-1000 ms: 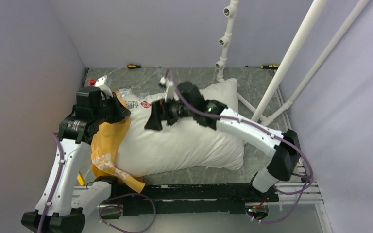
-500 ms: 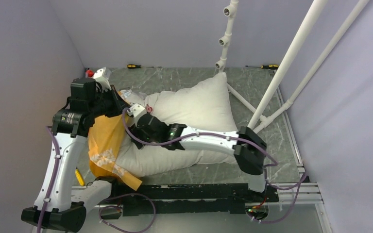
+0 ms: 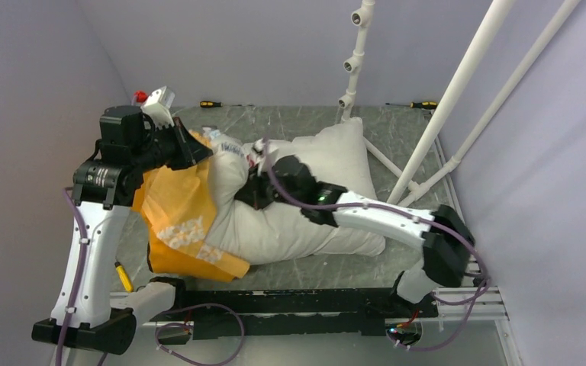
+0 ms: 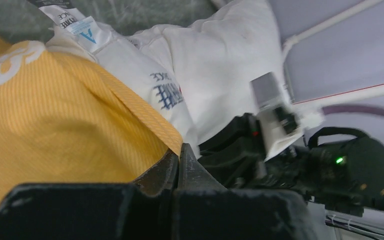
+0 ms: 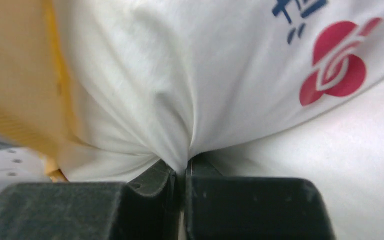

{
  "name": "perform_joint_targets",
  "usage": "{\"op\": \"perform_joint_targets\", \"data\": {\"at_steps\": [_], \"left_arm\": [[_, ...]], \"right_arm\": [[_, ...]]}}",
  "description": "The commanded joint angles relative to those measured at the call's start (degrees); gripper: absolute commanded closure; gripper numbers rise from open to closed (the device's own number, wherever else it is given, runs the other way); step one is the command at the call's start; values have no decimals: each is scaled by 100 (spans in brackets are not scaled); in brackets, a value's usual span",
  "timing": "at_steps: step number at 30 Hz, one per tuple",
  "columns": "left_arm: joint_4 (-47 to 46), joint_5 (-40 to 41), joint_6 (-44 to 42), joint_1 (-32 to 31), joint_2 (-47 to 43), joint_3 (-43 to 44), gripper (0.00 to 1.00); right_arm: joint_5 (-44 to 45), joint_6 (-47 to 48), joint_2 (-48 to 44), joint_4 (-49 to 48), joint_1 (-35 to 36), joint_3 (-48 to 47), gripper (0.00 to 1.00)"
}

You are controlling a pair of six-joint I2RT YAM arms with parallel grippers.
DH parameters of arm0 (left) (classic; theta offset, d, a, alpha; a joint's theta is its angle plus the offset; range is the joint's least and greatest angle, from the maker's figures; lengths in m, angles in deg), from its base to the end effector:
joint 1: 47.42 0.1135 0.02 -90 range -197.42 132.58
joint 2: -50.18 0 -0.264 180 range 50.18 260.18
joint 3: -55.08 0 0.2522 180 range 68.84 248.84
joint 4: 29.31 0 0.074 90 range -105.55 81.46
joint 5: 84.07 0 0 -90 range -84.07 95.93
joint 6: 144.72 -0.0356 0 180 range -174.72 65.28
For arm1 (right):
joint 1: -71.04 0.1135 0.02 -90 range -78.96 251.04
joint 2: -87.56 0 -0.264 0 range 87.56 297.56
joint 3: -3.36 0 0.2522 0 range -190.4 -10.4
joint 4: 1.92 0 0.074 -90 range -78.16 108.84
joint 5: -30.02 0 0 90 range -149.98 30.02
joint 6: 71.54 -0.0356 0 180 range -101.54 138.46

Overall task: Put the pillow into the pillowcase
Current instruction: Stuff the pillow into the pillowcase.

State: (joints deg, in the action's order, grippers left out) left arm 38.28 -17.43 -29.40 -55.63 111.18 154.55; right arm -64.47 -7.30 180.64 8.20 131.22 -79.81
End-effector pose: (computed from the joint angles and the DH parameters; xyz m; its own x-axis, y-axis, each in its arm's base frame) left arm 0.1788 -0.0401 0.4494 -0.6381 -0.3046 -0.7072 0.2224 0.8063 -0.5480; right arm 0.1893 0.3358 0.2962 -0.5452 -0.0799 -0.8345 -0.7379 0.5182 0.4325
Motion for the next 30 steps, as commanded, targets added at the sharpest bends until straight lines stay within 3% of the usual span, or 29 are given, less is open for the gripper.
{"op": "perform_joint_targets", "data": {"at_steps": [1,6,12,18,19,22,24,27,30], "left_arm": [[-822,-1069,217,-111,241,639,100],[-1336,-1536,487,-230,783,1296,100],[-1533,-1711,674,-702,1393,1921,100],[-918,-1246,277,-896,1081,1650,100],[-726,-997,139,-896,936,1510,90],[-52,225,-185,-894,431,994,31],[223,1041,-203,-894,73,608,8],[632,2223,43,-893,-353,205,1],[775,2702,220,-885,-418,-115,1]], "right_arm": [[-139,-870,-1137,-1524,-620,159,100],[488,-896,-1304,-1579,-745,-251,100],[1175,-1090,-194,-1447,-834,-1087,100],[588,-2580,495,-2423,-1732,-765,100],[500,-2695,503,-2476,-1833,-745,100],[484,-2586,444,-2338,-1913,-728,100],[484,-2570,395,-2348,-1914,-622,100],[414,-2603,341,-2402,-1914,-379,100],[313,-2614,325,-2450,-1910,-229,100]]}}
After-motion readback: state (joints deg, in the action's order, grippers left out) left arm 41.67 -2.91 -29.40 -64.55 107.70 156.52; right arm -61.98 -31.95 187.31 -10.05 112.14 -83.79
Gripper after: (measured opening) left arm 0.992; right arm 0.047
